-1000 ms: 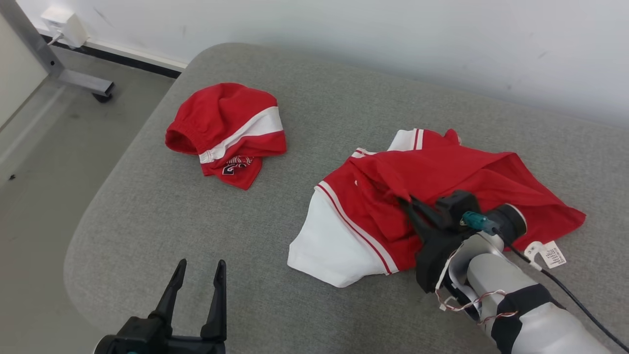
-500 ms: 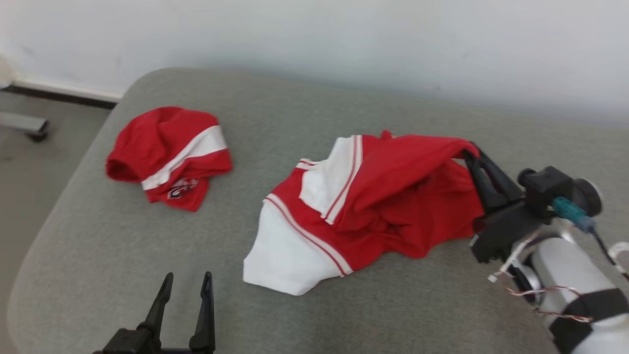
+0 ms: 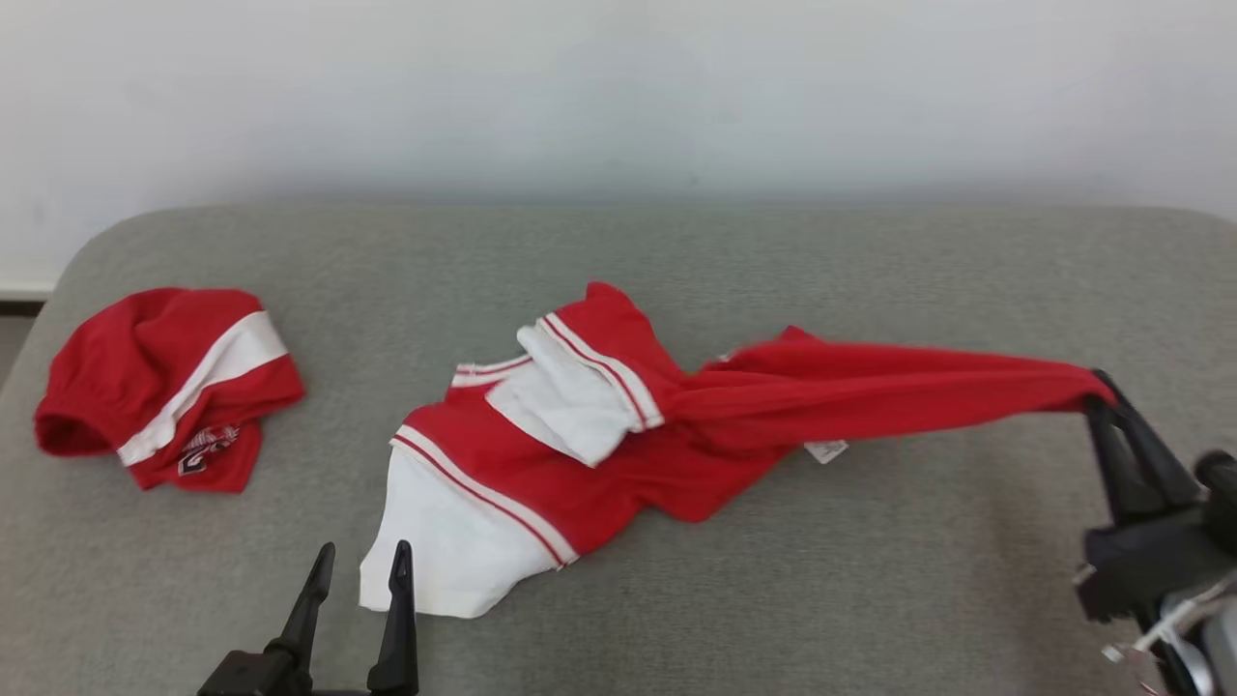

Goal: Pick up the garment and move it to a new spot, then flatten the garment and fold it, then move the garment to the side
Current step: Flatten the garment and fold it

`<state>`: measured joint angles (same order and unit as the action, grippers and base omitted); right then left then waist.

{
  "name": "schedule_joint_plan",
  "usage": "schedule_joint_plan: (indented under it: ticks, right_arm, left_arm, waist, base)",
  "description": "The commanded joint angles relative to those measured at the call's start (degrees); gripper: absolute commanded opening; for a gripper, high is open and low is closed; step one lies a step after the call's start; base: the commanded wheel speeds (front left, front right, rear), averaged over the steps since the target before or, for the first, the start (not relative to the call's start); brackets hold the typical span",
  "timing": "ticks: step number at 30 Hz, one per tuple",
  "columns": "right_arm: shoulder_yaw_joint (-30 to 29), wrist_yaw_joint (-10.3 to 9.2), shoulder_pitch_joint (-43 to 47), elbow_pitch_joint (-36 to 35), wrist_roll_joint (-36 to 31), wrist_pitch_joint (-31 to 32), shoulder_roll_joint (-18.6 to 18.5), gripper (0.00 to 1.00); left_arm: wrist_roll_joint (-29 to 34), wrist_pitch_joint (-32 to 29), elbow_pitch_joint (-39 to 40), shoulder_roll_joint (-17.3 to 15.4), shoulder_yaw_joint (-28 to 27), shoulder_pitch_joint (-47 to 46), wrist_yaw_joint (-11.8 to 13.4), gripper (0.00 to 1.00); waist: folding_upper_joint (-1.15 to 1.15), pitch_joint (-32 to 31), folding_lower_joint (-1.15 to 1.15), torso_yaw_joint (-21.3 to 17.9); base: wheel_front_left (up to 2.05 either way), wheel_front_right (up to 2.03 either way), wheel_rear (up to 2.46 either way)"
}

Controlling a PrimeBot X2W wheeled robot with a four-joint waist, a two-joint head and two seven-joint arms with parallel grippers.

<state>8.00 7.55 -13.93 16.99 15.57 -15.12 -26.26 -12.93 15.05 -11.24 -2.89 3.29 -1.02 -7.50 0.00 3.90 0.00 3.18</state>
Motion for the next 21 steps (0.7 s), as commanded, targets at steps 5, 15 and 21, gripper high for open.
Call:
schedule_joint_plan:
  ticks: [5,15,21]
  right_arm:
    - [-6.25,-0.13,5.05,1.34,0.93,-0.03,0.02,0.0]
    - [-9.29,-0.13,8.71,3.03,0.38,-0.04,3.42,1.0]
    - [-9.21,-0.13,11.56,2.11,-0.21,-0.04,5.63,1.0]
  left_arm:
    - [0.12,0.19,-0.28,-0.01,0.26,0.94,0.07,1.0]
    - [0.55,0.19,0.01,0.0,-0.91,2.63,0.06,1.0]
    - [0.57,0.19,0.43,0.0,-1.08,2.81,0.06,1.0]
  waist:
    - [0.0,-1.38,0.0,-2.74]
    - [0.0,-2.13,0.0,-3.56]
    - [0.0,-2.83,0.0,-3.39]
  base:
    - [0.0,0.0,0.0]
    - [0.0,0.0,0.0]
    - [0.0,0.0,0.0]
